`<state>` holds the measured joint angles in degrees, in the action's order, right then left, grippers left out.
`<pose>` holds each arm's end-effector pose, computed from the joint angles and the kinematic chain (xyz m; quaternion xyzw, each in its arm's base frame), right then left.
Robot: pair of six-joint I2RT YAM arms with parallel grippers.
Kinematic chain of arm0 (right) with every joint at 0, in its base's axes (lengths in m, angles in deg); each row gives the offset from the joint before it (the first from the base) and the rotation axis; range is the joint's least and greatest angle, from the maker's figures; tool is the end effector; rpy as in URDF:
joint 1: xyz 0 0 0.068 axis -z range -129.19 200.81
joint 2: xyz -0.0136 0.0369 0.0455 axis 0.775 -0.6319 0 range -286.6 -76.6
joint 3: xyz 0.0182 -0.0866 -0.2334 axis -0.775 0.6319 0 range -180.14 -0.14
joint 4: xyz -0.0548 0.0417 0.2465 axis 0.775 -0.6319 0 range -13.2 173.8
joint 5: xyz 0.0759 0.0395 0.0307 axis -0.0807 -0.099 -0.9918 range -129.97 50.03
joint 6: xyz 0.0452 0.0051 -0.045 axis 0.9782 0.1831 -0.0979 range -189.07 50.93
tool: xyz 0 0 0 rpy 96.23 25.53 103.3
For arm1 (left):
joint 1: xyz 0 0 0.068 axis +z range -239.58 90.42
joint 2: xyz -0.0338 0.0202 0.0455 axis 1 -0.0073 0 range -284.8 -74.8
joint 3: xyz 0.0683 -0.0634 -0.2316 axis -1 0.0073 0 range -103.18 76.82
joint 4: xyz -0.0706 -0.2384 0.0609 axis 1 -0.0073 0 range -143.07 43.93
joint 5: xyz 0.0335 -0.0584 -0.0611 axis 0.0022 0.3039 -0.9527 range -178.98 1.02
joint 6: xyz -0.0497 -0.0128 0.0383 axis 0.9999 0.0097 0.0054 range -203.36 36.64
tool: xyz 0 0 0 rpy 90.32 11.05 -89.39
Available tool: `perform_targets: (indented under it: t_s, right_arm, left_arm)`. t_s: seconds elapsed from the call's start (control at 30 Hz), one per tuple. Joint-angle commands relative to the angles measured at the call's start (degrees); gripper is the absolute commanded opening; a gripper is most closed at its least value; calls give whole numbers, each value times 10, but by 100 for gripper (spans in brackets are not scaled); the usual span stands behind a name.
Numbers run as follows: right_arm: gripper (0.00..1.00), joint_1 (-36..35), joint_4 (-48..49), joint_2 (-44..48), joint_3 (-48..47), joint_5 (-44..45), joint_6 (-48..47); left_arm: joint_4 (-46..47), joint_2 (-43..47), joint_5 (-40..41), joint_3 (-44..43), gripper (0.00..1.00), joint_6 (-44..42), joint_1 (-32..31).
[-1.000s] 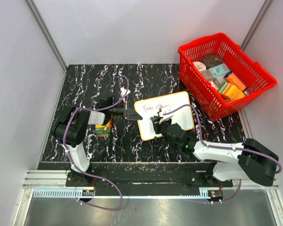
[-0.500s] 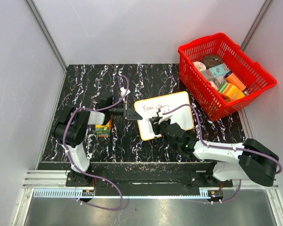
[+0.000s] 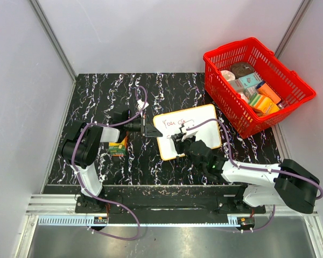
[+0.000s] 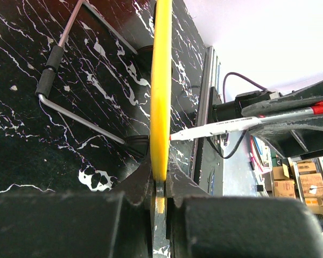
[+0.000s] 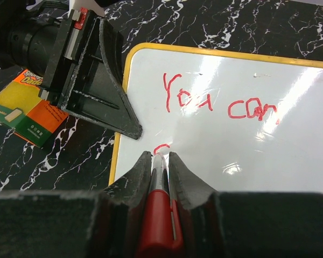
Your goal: Write a sentence on the whiteboard
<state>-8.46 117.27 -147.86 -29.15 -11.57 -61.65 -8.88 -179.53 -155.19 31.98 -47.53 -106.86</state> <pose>0.1615 0.2256 0.2064 -0.1781 0.7317 0.1912 0.6295 0.3107 -0.1441 0.1326 0.1863 0.7369 -0.6143 0.2120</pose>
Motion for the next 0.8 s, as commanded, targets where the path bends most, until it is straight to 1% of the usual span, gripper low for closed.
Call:
perform_targets:
  t_s: [0.0, 0.33, 0.77]
  right_arm:
    - [0, -3, -11, 0, -28, 48, 2]
    - [0, -3, -7, -4, -39, 58, -7]
    - [0, -3, -25, 4, -27, 35, 5]
  left_arm:
    - [31, 30, -28, -1, 0, 0, 0]
    - [30, 29, -27, 0, 0, -1, 0]
    - [31, 29, -28, 0, 0, -2, 0]
